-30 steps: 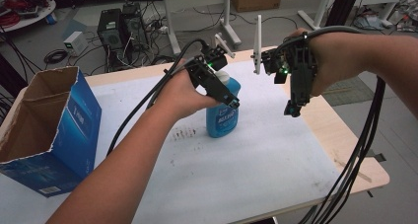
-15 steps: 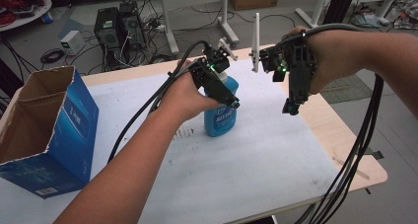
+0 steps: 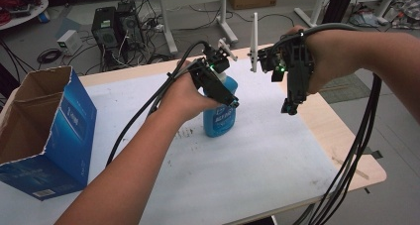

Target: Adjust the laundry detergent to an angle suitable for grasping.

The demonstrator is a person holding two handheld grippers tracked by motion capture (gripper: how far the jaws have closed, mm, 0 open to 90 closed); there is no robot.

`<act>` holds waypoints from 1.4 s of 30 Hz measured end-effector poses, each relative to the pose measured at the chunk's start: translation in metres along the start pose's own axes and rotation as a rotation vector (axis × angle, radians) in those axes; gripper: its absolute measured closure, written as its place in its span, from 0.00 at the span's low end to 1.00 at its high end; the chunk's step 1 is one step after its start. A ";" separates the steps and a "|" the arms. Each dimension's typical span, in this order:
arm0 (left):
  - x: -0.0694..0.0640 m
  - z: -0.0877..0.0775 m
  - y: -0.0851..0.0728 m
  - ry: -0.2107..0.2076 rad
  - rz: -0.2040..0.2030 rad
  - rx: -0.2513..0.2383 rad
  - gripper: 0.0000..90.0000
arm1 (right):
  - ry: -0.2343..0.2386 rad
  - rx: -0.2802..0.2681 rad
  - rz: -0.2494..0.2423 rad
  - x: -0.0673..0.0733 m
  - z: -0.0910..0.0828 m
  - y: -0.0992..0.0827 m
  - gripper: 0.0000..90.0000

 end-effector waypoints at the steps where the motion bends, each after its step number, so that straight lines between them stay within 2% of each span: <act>1: 0.000 0.000 0.000 -0.001 0.000 0.000 0.21 | -0.001 0.001 -0.001 0.000 0.000 0.000 0.03; 16: -0.001 0.000 -0.001 0.003 0.003 0.009 0.28 | -0.001 -0.006 -0.005 -0.001 0.000 0.003 0.03; 18: -0.001 0.000 -0.001 0.009 -0.002 0.009 0.28 | 0.002 -0.002 0.010 0.000 0.000 0.002 0.03; 23: -0.002 0.003 -0.003 0.008 0.001 0.020 0.29 | -0.005 -0.009 -0.005 -0.003 0.000 0.002 0.03; 25: -0.003 0.004 -0.003 0.002 0.003 0.019 0.34 | -0.003 -0.010 -0.006 -0.003 0.000 0.002 0.03; 32: -0.002 0.005 -0.003 0.005 -0.001 0.016 0.35 | -0.003 -0.007 0.012 -0.003 0.000 0.001 0.03; 34: -0.001 0.004 -0.003 0.000 -0.002 0.008 0.39 | -0.003 -0.015 0.000 -0.004 0.001 0.000 0.03; 42: -0.002 0.004 -0.002 0.001 -0.003 0.015 0.45 | -0.002 -0.009 0.017 -0.004 0.000 0.000 0.03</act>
Point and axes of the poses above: each handheld gripper's, and its own axes: z roughly forward along the jaws, y roughly out of its top, x roughly to its left, the point moved 4 cm from there along z, roughly forward along the jaws, and after that the axes turned 10 degrees about z, right-handed, at the moved point
